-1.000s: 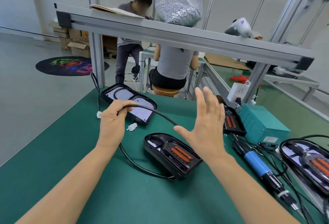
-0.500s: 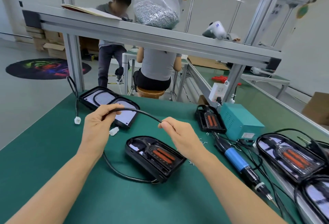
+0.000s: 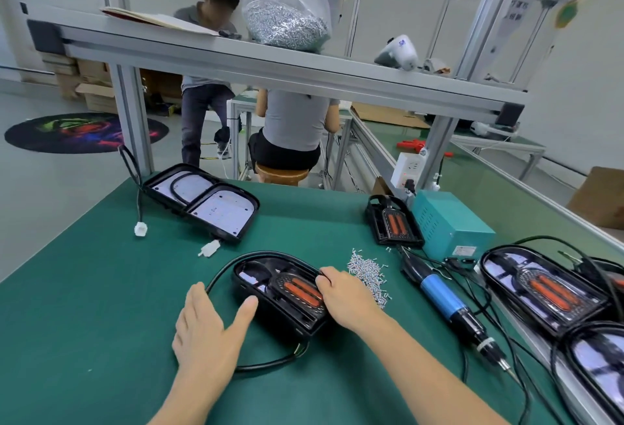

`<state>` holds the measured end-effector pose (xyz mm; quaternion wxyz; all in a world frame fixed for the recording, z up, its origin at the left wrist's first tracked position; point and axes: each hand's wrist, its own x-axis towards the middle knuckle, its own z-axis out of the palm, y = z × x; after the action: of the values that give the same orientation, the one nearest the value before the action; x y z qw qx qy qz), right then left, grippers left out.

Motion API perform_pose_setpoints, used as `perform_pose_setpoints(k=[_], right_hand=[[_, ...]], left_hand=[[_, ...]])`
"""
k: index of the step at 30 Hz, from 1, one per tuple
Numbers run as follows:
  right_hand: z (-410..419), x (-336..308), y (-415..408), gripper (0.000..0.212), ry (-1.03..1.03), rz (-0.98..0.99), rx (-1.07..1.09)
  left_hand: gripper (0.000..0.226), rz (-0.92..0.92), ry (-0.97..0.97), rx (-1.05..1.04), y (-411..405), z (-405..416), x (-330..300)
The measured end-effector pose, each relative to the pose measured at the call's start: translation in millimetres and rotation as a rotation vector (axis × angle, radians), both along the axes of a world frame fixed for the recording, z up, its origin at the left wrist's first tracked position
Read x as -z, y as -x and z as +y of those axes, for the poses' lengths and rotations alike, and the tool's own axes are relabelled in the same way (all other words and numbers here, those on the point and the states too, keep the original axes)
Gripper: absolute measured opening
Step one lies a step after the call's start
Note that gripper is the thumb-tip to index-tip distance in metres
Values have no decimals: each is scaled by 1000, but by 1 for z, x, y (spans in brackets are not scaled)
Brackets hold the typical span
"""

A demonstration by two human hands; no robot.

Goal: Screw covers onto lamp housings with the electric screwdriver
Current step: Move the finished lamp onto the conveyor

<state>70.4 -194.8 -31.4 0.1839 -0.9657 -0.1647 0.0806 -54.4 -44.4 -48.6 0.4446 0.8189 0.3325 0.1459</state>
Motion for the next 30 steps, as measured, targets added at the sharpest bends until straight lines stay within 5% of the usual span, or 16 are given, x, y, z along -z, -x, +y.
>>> perform_pose_setpoints(k=[4, 8, 12, 16, 22, 30], right_hand=[[7, 2, 11, 47, -145, 107, 30], [8, 2, 18, 42, -253, 140, 34], [2, 0, 29, 23, -664, 361, 27], [-2, -11, 38, 22, -977, 418, 36], [-53, -42, 31, 29, -1256, 245, 146], [-165, -83, 10, 28, -1358, -228, 444]], left_hand=[[96, -20, 70, -1, 0, -17, 2], [80, -193, 276, -28, -10, -15, 9], [47, -461, 527, -34, -19, -13, 0], [55, -614, 594, 42, -30, -16, -31], [57, -665, 659, 311, -76, -58, -82], [53, -662, 614, 711, -132, -177, -126]])
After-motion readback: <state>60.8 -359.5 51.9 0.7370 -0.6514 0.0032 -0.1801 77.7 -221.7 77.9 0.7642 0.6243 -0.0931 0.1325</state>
